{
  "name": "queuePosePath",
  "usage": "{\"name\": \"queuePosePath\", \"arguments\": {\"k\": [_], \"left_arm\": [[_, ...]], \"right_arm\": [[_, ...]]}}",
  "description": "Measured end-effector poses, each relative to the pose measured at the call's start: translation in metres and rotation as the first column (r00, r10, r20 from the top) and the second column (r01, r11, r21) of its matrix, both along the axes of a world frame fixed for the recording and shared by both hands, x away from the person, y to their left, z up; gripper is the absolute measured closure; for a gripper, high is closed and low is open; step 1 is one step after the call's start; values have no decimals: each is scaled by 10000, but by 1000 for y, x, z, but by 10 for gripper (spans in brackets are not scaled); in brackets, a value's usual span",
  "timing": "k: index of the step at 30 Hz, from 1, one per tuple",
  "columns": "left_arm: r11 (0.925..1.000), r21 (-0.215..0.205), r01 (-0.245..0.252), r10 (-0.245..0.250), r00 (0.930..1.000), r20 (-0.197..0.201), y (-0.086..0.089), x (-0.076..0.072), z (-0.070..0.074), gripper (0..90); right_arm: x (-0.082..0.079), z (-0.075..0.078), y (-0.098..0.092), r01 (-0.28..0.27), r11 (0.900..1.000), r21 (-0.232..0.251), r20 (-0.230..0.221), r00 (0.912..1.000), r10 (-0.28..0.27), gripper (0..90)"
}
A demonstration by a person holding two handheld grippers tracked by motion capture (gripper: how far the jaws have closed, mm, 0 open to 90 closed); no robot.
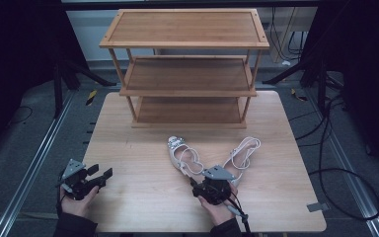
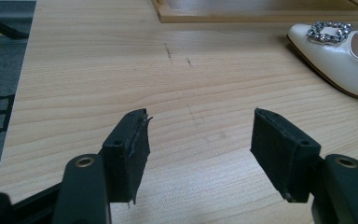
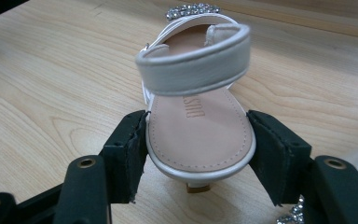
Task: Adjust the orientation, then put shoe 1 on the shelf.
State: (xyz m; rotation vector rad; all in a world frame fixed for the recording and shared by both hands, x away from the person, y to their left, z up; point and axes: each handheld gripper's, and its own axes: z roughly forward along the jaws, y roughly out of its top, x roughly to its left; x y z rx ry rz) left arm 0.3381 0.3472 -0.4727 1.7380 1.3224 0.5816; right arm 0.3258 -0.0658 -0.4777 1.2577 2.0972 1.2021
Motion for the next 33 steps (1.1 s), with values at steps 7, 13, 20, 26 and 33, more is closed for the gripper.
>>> {"name": "queuePosePath", "arguments": {"k": [7, 13, 20, 26, 33], "left_arm": [[10000, -52, 32, -32, 10000, -29, 1, 0, -1, 358], [9999, -139, 21, -21, 10000, -30, 3, 1, -1, 358], [10000, -87, 14, -15, 10000, -44, 3, 1, -2, 359], [9999, -122, -42, 41, 10000, -63, 4, 2, -2, 359], [10000, -90, 24, -25, 10000, -70, 2, 2, -2, 359]], "right_arm": [[12, 2, 13, -351, 9986, -405, 454, 9983, 369, 180], [34, -11, 22, -243, 9991, -356, -39, 9997, 242, 138], [43, -22, 26, -19, 10000, -75, -137, 9999, 18, 178], [47, -21, 28, -70, 9999, 114, -180, 9998, 72, 251], [48, -20, 27, -346, 9973, 652, -441, 9983, 375, 354]]}}
